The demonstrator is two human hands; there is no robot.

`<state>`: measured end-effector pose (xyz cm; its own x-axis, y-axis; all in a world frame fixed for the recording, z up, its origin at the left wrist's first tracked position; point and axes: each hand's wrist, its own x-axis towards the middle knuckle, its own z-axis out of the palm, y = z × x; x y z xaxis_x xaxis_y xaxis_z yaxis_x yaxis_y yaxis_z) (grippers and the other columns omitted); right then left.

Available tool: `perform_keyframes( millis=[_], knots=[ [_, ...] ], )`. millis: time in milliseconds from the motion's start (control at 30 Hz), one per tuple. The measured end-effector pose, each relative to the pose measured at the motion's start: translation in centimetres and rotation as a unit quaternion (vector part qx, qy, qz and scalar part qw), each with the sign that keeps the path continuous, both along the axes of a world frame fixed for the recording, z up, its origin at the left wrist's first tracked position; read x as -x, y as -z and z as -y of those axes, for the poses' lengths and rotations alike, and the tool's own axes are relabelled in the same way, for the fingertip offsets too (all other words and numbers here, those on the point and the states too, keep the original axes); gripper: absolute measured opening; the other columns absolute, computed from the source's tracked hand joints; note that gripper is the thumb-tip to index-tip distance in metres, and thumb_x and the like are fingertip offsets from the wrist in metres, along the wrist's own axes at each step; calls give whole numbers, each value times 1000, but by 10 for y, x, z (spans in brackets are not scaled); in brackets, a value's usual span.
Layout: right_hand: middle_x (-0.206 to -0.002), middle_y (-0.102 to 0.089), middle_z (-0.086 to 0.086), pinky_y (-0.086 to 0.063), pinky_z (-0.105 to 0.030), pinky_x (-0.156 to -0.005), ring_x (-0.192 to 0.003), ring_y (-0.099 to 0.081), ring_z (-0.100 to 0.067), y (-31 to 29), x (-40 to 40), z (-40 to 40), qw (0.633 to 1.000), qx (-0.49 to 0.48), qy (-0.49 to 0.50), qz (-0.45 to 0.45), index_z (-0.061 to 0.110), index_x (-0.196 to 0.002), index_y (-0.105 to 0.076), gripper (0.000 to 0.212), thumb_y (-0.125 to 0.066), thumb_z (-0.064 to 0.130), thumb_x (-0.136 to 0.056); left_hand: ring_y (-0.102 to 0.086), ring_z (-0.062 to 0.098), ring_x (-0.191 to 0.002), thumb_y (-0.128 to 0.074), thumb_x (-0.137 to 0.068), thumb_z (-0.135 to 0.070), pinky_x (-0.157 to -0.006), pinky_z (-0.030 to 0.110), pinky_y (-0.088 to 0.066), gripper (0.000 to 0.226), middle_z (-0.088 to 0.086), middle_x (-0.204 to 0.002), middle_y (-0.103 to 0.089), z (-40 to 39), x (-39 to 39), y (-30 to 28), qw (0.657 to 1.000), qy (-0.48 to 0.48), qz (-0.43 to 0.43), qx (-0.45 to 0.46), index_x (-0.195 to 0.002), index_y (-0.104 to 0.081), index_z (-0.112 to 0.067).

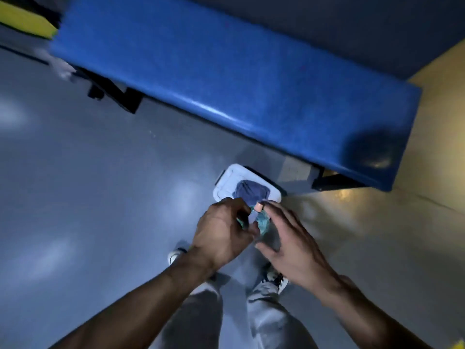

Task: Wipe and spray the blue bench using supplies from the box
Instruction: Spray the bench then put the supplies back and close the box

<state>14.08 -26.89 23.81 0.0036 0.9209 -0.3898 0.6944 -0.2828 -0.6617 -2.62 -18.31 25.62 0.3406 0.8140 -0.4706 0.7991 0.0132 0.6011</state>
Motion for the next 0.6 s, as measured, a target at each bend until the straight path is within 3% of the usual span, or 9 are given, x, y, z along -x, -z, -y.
perform_keyframes(
  millis=[133, 300, 400, 467, 533, 600],
  knots=[
    [-158, -36, 14, -35, -27, -119, -148, -35, -5, -118, 48, -58, 993, -114, 3, 21, 25, -152, -39, 78, -64, 45, -81, -64, 5, -66, -72, -68, -45, -66, 30, -56, 20, -12, -74, -66, -46, 37, -142, 994, -76, 60, -55, -75, -62, -29],
    [-146, -46, 16, -45, -17, -105, -133, -52, 1, -225, 123, -125, 965, -246, 80, -38, 21, -142, -52, 65, -75, 29, -82, -64, 5, -70, -79, -73, -33, -64, 15, -48, 14, -12, -74, -66, -93, 105, -263, 970, -139, 165, -115, -75, -66, -26],
    [-135, -54, 7, -48, -16, -100, -121, -60, 3, -264, 166, -162, 942, -307, 113, -75, 12, -139, -57, 68, -86, 23, -78, -67, 11, -71, -79, -82, -35, -66, 16, -50, 11, -9, -78, -69, -124, 145, -303, 949, -139, 247, -142, -80, -71, -27],
    [-131, -54, 13, -52, -23, -97, -112, -65, -3, -285, 192, -186, 936, -308, 125, -118, 25, -138, -55, 71, -85, 36, -74, -70, 13, -72, -72, -91, -36, -69, 26, -55, 17, -4, -79, -73, -149, 172, -315, 927, -167, 314, -117, -83, -74, -21],
    [-129, -52, 20, -54, -30, -96, -107, -69, -9, -300, 217, -212, 933, -291, 127, -167, 45, -136, -48, 76, -83, 41, -69, -68, 8, -71, -65, -97, -29, -70, 23, -53, 25, -5, -77, -74, -177, 197, -319, 903, -228, 351, -99, -84, -74, -10],
    [-126, -55, 17, -55, -32, -95, -104, -71, -13, -307, 239, -242, 932, -272, 119, -208, 50, -135, -47, 79, -86, 36, -68, -64, 1, -69, -61, -99, -24, -74, 19, -50, 31, -6, -75, -72, -208, 221, -314, 883, -292, 361, -63, -84, -74, -1]
  ],
)
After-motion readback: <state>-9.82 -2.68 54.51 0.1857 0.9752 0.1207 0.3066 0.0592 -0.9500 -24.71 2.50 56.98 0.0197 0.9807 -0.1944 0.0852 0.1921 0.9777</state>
